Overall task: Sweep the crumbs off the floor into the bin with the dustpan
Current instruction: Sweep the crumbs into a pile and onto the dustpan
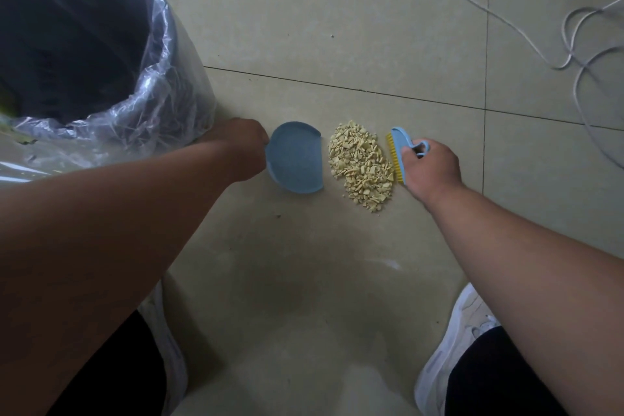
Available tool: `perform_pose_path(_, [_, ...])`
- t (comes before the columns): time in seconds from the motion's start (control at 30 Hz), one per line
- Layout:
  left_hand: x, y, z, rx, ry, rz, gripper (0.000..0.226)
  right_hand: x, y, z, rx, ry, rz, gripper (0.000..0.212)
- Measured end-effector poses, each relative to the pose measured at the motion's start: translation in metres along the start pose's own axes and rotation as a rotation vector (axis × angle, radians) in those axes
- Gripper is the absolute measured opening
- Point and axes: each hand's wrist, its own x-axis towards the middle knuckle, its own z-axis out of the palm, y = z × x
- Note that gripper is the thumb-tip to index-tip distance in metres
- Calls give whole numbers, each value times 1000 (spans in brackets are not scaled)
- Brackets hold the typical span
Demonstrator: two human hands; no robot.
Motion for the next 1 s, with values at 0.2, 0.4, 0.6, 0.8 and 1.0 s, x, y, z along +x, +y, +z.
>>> perform_pose_path(0.2, [6, 5, -2, -19, -12, 18, 27, -1, -20, 12, 33, -20, 5, 32])
perform_pose_path(0.4, [11, 3, 4, -23, -40, 29, 22, -1, -35, 21, 62, -51, 21, 29])
perform_pose_path(0.6, [9, 4, -1, -32, -56, 39, 31, -14, -49, 34, 79, -104, -70, 31])
perform_pose_path(0.8, [5, 7, 1, -66, -62, 37, 26, -33, -69, 50, 117, -161, -132, 31])
perform_pose_path(1.0, [-1, -1, 8, -42, -32, 24, 23, -39, -77, 54, 174, -198, -165, 27])
